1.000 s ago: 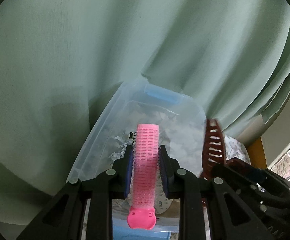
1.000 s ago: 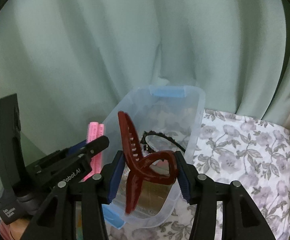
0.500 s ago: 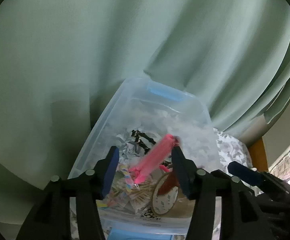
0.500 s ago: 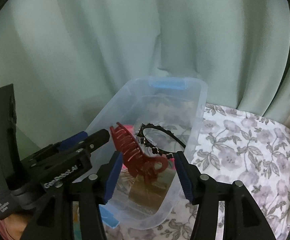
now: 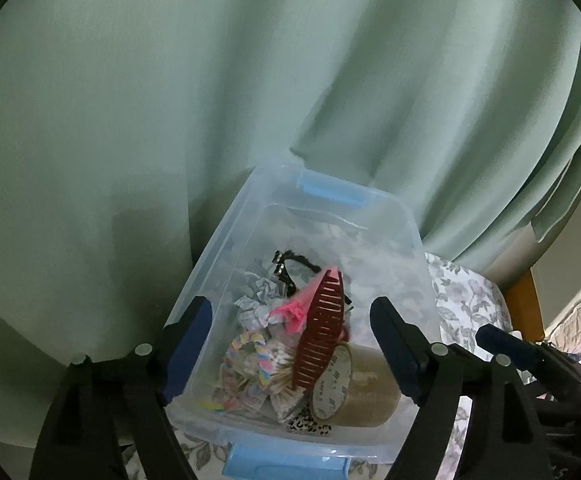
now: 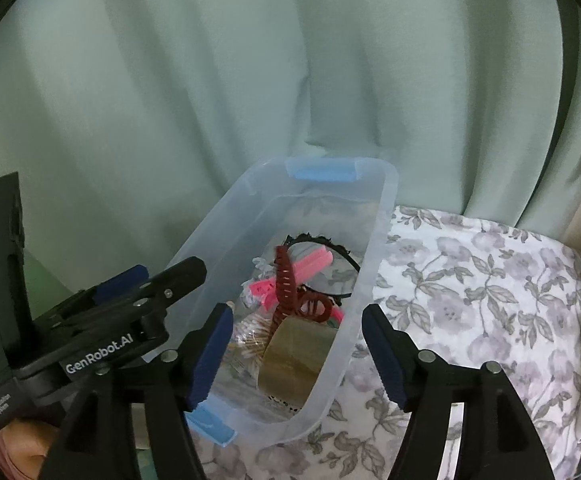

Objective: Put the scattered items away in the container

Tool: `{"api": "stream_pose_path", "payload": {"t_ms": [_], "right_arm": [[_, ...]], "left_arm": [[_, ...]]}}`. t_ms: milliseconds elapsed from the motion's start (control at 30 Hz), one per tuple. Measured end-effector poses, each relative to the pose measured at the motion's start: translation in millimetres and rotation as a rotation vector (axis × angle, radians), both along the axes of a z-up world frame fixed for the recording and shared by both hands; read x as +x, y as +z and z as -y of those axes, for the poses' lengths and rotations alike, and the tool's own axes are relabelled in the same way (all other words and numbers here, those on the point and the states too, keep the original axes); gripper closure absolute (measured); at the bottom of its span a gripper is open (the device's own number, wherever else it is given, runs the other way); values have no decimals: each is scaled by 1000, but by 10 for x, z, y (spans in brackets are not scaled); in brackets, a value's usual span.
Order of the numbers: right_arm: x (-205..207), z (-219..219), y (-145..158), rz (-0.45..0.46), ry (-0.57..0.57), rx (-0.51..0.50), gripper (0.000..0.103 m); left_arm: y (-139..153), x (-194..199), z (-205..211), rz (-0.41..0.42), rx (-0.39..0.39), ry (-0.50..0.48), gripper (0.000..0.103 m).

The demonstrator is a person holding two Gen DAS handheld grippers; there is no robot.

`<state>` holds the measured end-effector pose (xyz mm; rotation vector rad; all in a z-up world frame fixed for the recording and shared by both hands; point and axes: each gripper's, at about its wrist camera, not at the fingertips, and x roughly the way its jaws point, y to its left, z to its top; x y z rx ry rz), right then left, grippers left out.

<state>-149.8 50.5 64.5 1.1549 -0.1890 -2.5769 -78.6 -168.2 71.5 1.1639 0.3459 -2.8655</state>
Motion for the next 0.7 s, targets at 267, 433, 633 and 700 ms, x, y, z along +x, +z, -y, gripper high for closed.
{"api": "stream_pose_path", "payload": {"t_ms": [267, 433, 633, 700], "right_arm": [[107, -163, 54, -9, -46, -6, 11], [194, -242, 94, -13, -63, -12, 8], [295, -380, 105, -8, -106, -19, 0], [328, -421, 112, -8, -116, -13, 0]], "left_arm": [[98, 77, -68, -22, -30, -10, 9], [149, 115, -145, -28, -57, -21, 5], [168, 151, -270, -21, -77, -49, 0], [172, 162, -322, -15, -86, -61, 0]]}}
